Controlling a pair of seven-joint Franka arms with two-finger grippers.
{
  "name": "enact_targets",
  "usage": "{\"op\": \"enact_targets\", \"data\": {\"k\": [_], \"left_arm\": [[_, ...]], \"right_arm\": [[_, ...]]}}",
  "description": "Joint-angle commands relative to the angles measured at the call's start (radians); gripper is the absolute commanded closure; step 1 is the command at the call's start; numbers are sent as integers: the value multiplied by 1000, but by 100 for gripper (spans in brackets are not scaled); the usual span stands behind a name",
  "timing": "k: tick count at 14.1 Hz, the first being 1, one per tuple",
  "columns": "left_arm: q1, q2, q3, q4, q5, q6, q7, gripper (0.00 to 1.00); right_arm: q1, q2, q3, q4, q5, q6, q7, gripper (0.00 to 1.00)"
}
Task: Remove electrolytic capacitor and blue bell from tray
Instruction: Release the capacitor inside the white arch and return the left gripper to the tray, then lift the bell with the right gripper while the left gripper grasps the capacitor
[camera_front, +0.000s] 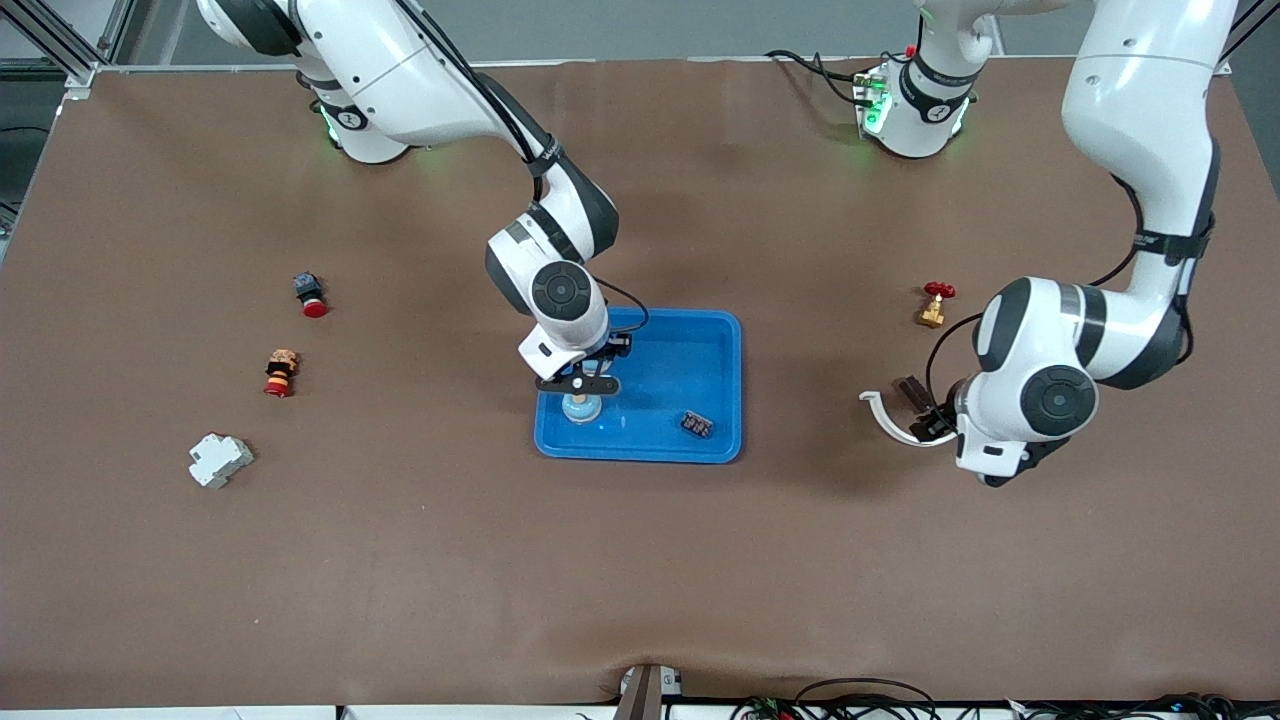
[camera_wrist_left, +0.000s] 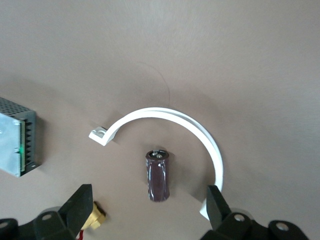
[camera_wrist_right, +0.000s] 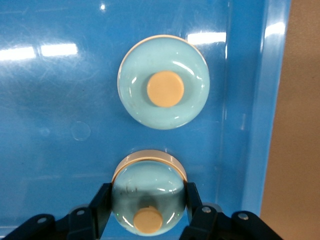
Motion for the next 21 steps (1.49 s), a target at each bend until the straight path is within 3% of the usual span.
{"op": "enact_targets", "data": {"k": [1, 6, 10, 14, 18, 21], "left_arm": [[-39, 8, -6, 56, -2, -38, -12, 0], [-125, 31, -9, 111, -26, -15, -52, 0], [-188, 78, -7, 172, -60, 11, -99, 0], [-277, 115, -7, 174, -61, 148, -250, 0], [-371, 189, -4, 189, -58, 325, -441, 0], [-427, 256, 3, 259, -57, 355, -542, 1]], "right_arm": [[2, 5, -3, 6, 0, 5, 0, 88], [-4, -10, -3, 14, 0, -20, 0, 90], [-13, -58, -7, 127, 0, -237, 2, 90], [-88, -133, -9, 209, -2, -451, -93, 91], [-214, -251, -10, 181, -3, -546, -312, 92], [-286, -369, -13, 70, -29, -537, -487, 92]]}}
